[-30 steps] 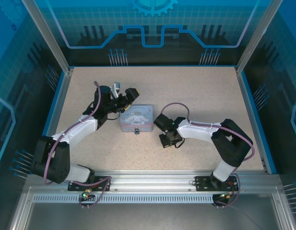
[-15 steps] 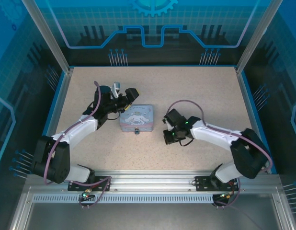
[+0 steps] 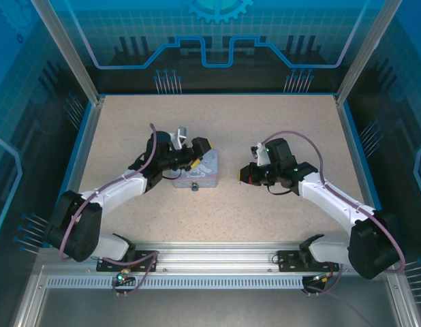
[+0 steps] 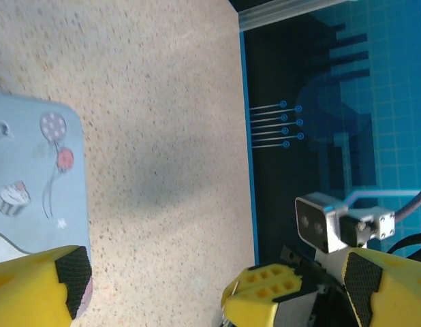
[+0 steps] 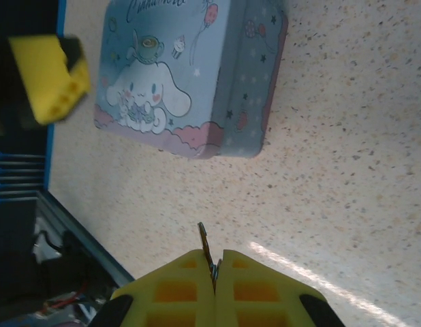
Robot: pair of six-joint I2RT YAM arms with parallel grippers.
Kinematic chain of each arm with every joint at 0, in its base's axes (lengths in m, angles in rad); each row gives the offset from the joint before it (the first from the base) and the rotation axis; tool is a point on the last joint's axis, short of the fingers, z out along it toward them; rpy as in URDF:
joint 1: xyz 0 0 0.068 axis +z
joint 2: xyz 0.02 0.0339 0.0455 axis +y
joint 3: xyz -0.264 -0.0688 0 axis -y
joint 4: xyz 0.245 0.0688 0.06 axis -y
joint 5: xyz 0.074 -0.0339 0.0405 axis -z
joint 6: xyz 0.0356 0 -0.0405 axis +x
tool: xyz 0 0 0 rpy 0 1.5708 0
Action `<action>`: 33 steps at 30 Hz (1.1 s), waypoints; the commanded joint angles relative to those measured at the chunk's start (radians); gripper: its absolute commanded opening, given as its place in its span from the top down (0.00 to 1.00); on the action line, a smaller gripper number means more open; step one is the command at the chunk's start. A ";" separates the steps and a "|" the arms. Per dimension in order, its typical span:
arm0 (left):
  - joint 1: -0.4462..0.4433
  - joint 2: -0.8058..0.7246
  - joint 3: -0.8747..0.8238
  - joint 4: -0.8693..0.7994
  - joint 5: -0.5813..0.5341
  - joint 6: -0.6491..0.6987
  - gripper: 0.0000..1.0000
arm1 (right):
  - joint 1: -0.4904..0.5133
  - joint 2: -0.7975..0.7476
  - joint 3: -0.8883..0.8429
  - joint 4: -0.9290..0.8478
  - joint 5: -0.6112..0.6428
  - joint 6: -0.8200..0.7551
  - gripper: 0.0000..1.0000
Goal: Unlock the padlock with the key
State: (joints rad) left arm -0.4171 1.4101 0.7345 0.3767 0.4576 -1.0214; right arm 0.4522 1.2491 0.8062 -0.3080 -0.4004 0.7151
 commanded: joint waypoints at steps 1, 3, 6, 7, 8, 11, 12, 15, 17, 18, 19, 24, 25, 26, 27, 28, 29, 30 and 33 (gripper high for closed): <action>-0.040 0.039 -0.074 0.224 -0.046 -0.155 0.08 | -0.001 0.017 0.031 0.079 0.019 0.263 1.00; -0.063 0.055 -0.097 0.313 -0.079 -0.227 0.11 | 0.008 0.021 0.038 0.098 0.079 0.382 1.00; -0.099 0.082 -0.114 0.419 -0.122 -0.309 0.17 | 0.020 0.025 0.036 0.136 0.167 0.557 1.00; -0.112 0.094 -0.120 0.461 -0.135 -0.336 0.19 | 0.027 0.026 0.031 0.151 0.202 0.614 1.00; -0.121 0.104 -0.125 0.496 -0.146 -0.360 0.23 | 0.032 0.025 0.021 0.168 0.234 0.670 1.00; -0.149 0.153 -0.136 0.607 -0.181 -0.434 0.33 | 0.052 0.033 -0.007 0.249 0.292 0.795 1.00; -0.157 0.174 -0.135 0.640 -0.187 -0.456 0.37 | 0.063 0.038 -0.004 0.261 0.312 0.822 1.00; -0.184 0.244 -0.127 0.746 -0.202 -0.515 0.46 | 0.090 0.059 0.026 0.269 0.350 0.861 1.00; -0.197 0.289 -0.120 0.806 -0.211 -0.545 0.51 | 0.101 0.073 0.047 0.273 0.363 0.872 1.00; -0.206 0.311 -0.118 0.836 -0.220 -0.558 0.53 | 0.104 0.080 0.058 0.273 0.366 0.878 1.00; -0.214 0.331 -0.119 0.869 -0.229 -0.573 0.55 | 0.106 0.087 0.065 0.281 0.368 0.884 1.00; -0.237 0.399 -0.127 0.978 -0.273 -0.617 0.61 | 0.115 0.098 0.068 0.277 0.405 0.907 1.00; -0.240 0.407 -0.129 0.992 -0.278 -0.622 0.61 | 0.115 0.100 0.068 0.282 0.409 0.912 1.00; -0.242 0.412 -0.130 1.003 -0.284 -0.625 0.61 | 0.115 0.102 0.067 0.282 0.412 0.915 1.00; -0.245 0.415 -0.131 1.008 -0.290 -0.627 0.61 | 0.117 0.102 0.063 0.284 0.419 0.919 1.00; -0.247 0.418 -0.129 1.010 -0.292 -0.627 0.61 | 0.118 0.102 0.060 0.287 0.422 0.923 1.00; -0.248 0.419 -0.129 1.010 -0.294 -0.627 0.61 | 0.118 0.104 0.058 0.291 0.426 0.925 1.00; -0.249 0.420 -0.128 1.010 -0.297 -0.626 0.62 | 0.118 0.105 0.056 0.293 0.428 0.927 1.00; -0.250 0.414 -0.127 1.010 -0.305 -0.625 0.62 | 0.120 0.106 0.050 0.291 0.439 0.928 1.00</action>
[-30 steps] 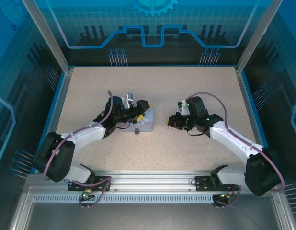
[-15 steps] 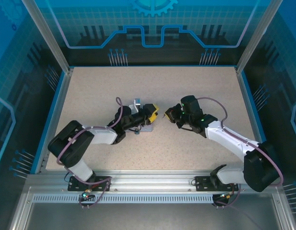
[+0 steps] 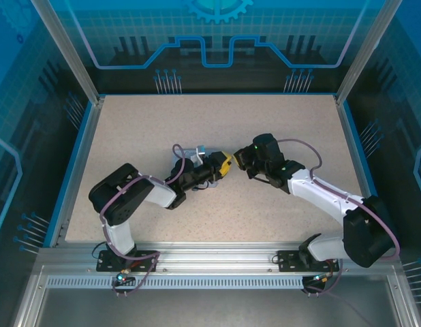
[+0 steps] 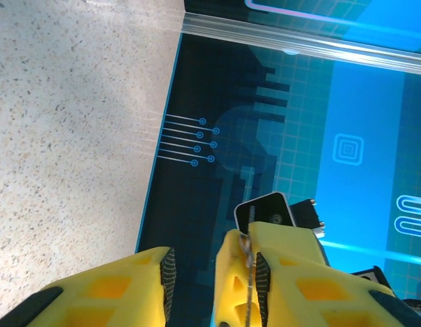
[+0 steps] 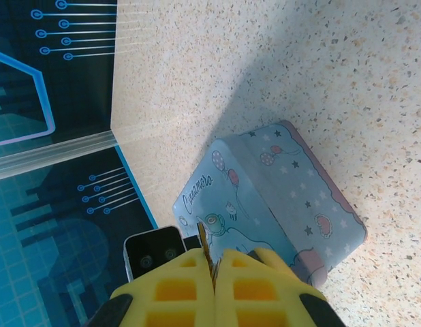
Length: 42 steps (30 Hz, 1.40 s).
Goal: Unlock the padlock with the key
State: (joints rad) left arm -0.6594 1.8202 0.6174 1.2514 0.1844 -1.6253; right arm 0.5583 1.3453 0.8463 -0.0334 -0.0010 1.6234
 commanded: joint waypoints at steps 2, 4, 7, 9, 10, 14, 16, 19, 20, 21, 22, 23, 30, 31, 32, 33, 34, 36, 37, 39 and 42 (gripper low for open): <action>-0.011 0.000 -0.010 0.135 -0.038 -0.020 0.62 | 0.014 0.010 0.004 0.014 0.048 0.023 1.00; -0.011 -0.004 -0.007 0.132 -0.037 -0.018 0.63 | 0.014 0.009 -0.005 0.017 0.053 0.026 1.00; -0.012 -0.006 0.002 0.123 -0.029 -0.018 0.65 | 0.014 0.014 -0.015 0.036 0.052 0.033 1.00; -0.013 -0.002 0.007 0.125 -0.030 -0.020 0.67 | 0.014 0.016 -0.011 0.034 0.050 0.032 1.00; -0.014 0.001 0.008 0.125 -0.030 -0.021 0.68 | 0.013 0.017 -0.011 0.034 0.050 0.030 1.00; -0.022 0.006 0.019 0.127 -0.031 -0.022 0.71 | 0.014 0.021 -0.015 0.034 0.046 0.030 1.00; -0.023 0.005 0.022 0.123 -0.032 -0.022 0.72 | 0.014 0.022 -0.016 0.034 0.046 0.030 1.00; -0.025 0.006 0.028 0.122 -0.031 -0.022 0.75 | 0.014 0.024 -0.015 0.033 0.045 0.030 1.00; -0.024 0.005 0.028 0.119 -0.030 -0.020 0.75 | 0.014 0.025 -0.015 0.033 0.045 0.030 1.00; -0.024 0.003 0.030 0.117 -0.030 -0.018 0.77 | 0.014 0.027 -0.015 0.033 0.045 0.030 1.00; -0.026 0.003 0.030 0.115 -0.030 -0.018 0.77 | 0.014 0.026 -0.016 0.033 0.045 0.030 1.00; -0.026 0.002 0.031 0.112 -0.030 -0.017 0.78 | 0.014 0.028 -0.017 0.033 0.045 0.030 1.00; -0.027 0.001 0.039 0.103 -0.028 -0.015 0.95 | 0.015 0.030 -0.016 0.033 0.044 0.030 1.00; -0.027 0.002 0.039 0.100 -0.028 -0.016 0.99 | 0.015 0.030 -0.015 0.032 0.043 0.029 1.00; -0.028 -0.001 0.040 0.098 -0.027 -0.014 1.00 | 0.014 0.030 -0.015 0.037 0.042 0.025 1.00; -0.028 -0.001 0.040 0.096 -0.026 -0.014 1.00 | 0.014 0.029 -0.011 0.042 0.041 0.012 1.00; -0.027 -0.002 0.039 0.094 -0.023 -0.012 1.00 | 0.011 0.024 -0.006 0.036 0.042 -0.004 0.88; -0.018 -0.007 0.037 0.083 -0.005 -0.009 1.00 | -0.002 -0.004 -0.002 0.005 0.053 -0.037 0.57; -0.009 -0.012 0.037 0.069 0.013 -0.003 1.00 | -0.011 -0.022 -0.003 -0.012 0.058 -0.057 0.48; 0.016 -0.033 0.041 0.011 0.073 0.022 1.00 | -0.043 -0.075 -0.004 -0.074 0.060 -0.118 0.40; 0.063 -0.072 0.056 -0.112 0.182 0.092 1.00 | -0.099 -0.141 0.000 -0.150 0.036 -0.229 0.36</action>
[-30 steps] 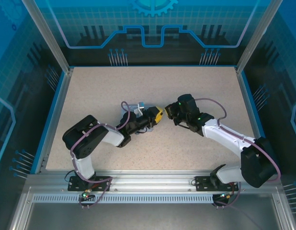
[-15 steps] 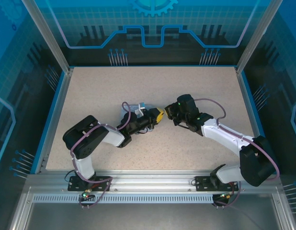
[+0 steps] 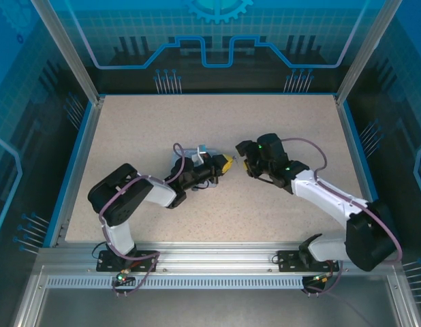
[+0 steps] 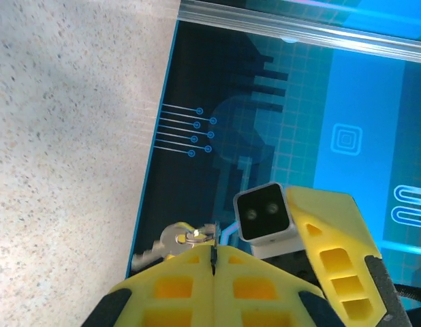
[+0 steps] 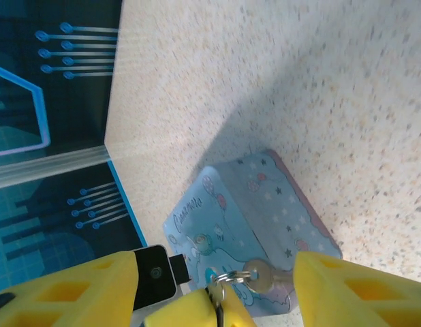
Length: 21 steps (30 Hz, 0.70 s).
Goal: Unlock the padlock with the key
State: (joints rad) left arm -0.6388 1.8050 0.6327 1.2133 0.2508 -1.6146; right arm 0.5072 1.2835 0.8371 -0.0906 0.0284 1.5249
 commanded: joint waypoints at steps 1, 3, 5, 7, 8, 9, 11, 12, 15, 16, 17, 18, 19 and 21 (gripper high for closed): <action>0.062 -0.068 0.050 -0.120 0.157 0.112 1.00 | -0.066 -0.095 0.012 -0.107 -0.011 -0.175 0.35; 0.095 -0.090 0.067 -0.193 0.231 0.166 1.00 | -0.101 -0.106 0.030 -0.130 -0.064 -0.273 0.35; 0.130 -0.108 0.098 -0.274 0.316 0.237 1.00 | -0.128 -0.100 0.036 -0.144 -0.132 -0.382 0.35; 0.163 -0.134 0.147 -0.402 0.413 0.343 1.00 | -0.151 -0.083 0.082 -0.148 -0.213 -0.486 0.36; 0.172 -0.151 0.173 -0.475 0.447 0.400 1.00 | -0.157 -0.073 0.085 -0.131 -0.256 -0.532 0.36; 0.181 -0.173 0.208 -0.588 0.479 0.481 1.00 | -0.161 -0.060 0.090 -0.116 -0.301 -0.577 0.37; 0.184 -0.217 0.304 -0.877 0.508 0.698 1.00 | -0.164 -0.038 0.103 -0.100 -0.364 -0.656 0.38; 0.182 -0.233 0.372 -1.072 0.500 0.837 1.00 | -0.164 -0.029 0.111 -0.091 -0.397 -0.695 0.40; 0.189 -0.244 0.507 -1.387 0.487 1.091 1.00 | -0.166 -0.004 0.126 -0.064 -0.467 -0.786 0.43; 0.195 -0.239 0.531 -1.427 0.489 1.126 1.00 | -0.166 0.005 0.132 -0.059 -0.477 -0.802 0.44; 0.203 -0.233 0.554 -1.461 0.499 1.150 1.00 | -0.169 0.013 0.133 -0.046 -0.490 -0.819 0.45; 0.213 -0.221 0.575 -1.485 0.509 1.165 1.00 | -0.172 0.018 0.131 -0.026 -0.503 -0.830 0.46; 0.219 -0.209 0.591 -1.502 0.523 1.177 1.00 | -0.177 0.025 0.128 -0.009 -0.512 -0.833 0.47; 0.228 -0.184 0.620 -1.525 0.554 1.198 1.00 | -0.185 0.037 0.115 0.053 -0.547 -0.834 0.49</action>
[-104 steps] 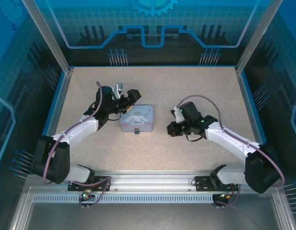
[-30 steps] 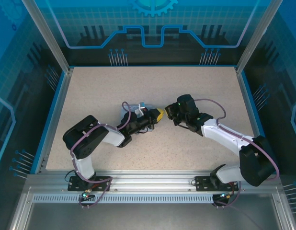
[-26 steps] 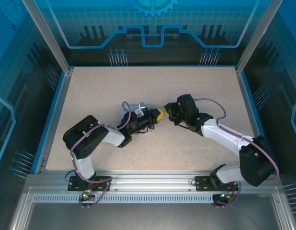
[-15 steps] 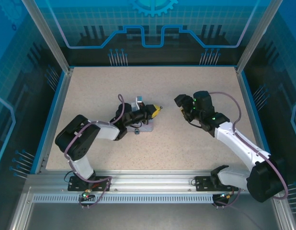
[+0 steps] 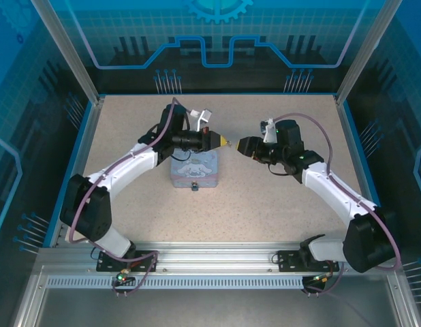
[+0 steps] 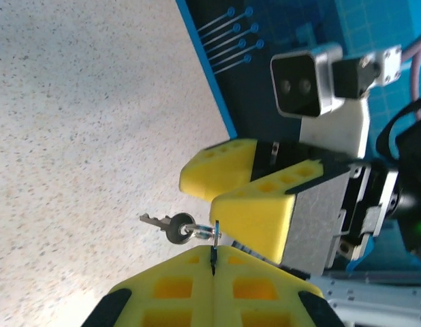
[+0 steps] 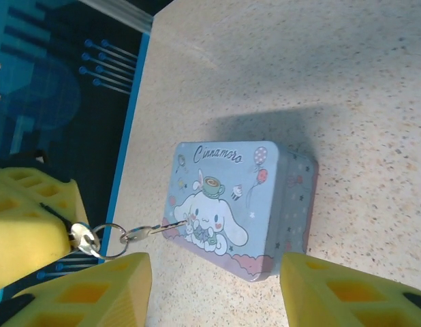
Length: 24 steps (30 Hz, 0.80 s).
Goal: Unlock the padlock with the key
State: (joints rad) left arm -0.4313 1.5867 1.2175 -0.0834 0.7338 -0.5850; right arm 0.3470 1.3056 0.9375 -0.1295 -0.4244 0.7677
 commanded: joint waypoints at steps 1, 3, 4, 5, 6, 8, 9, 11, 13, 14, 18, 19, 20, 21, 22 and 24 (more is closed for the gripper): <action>0.020 0.045 0.050 -0.239 0.074 0.177 1.00 | -0.030 0.024 0.010 0.121 -0.113 -0.076 0.50; 0.020 0.064 0.067 -0.250 0.076 0.187 1.00 | -0.040 0.045 0.006 0.164 -0.152 -0.079 0.51; 0.022 0.073 0.077 -0.254 0.075 0.188 1.00 | -0.046 0.055 0.005 0.186 -0.169 -0.081 0.52; 0.022 0.081 0.081 -0.253 0.075 0.187 1.00 | -0.051 0.068 0.005 0.208 -0.190 -0.084 0.51; 0.022 0.089 0.085 -0.247 0.078 0.184 1.00 | -0.055 0.083 0.007 0.229 -0.215 -0.086 0.52; 0.022 0.100 0.087 -0.228 0.092 0.174 1.00 | -0.062 0.115 0.015 0.262 -0.254 -0.081 0.52; 0.022 0.103 0.089 -0.221 0.100 0.171 1.00 | -0.063 0.131 0.018 0.287 -0.279 -0.075 0.53; 0.022 0.107 0.091 -0.216 0.112 0.170 1.00 | -0.063 0.158 0.027 0.315 -0.308 -0.070 0.55; 0.023 0.108 0.094 -0.211 0.123 0.169 1.00 | -0.064 0.176 0.028 0.342 -0.325 -0.063 0.56; 0.022 0.109 0.093 -0.209 0.126 0.167 1.00 | -0.064 0.187 0.028 0.356 -0.333 -0.057 0.56; 0.022 0.105 0.089 -0.182 0.139 0.149 1.00 | -0.062 0.223 0.012 0.438 -0.370 -0.025 0.58; 0.022 0.107 0.089 -0.178 0.140 0.146 1.00 | -0.063 0.231 0.005 0.461 -0.384 -0.015 0.59; 0.023 0.107 0.091 -0.175 0.139 0.142 1.00 | -0.062 0.235 -0.001 0.477 -0.393 -0.008 0.59; 0.023 0.107 0.090 -0.172 0.140 0.142 1.00 | -0.060 0.238 -0.008 0.491 -0.400 -0.003 0.60; 0.022 0.107 0.092 -0.172 0.139 0.141 1.00 | -0.059 0.239 -0.016 0.502 -0.405 -0.001 0.61; 0.022 0.109 0.096 -0.171 0.137 0.140 1.00 | -0.057 0.237 -0.030 0.517 -0.419 0.003 0.61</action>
State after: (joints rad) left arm -0.4149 1.6878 1.2819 -0.2710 0.8360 -0.4450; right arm 0.2951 1.5379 0.9276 0.3058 -0.7853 0.7521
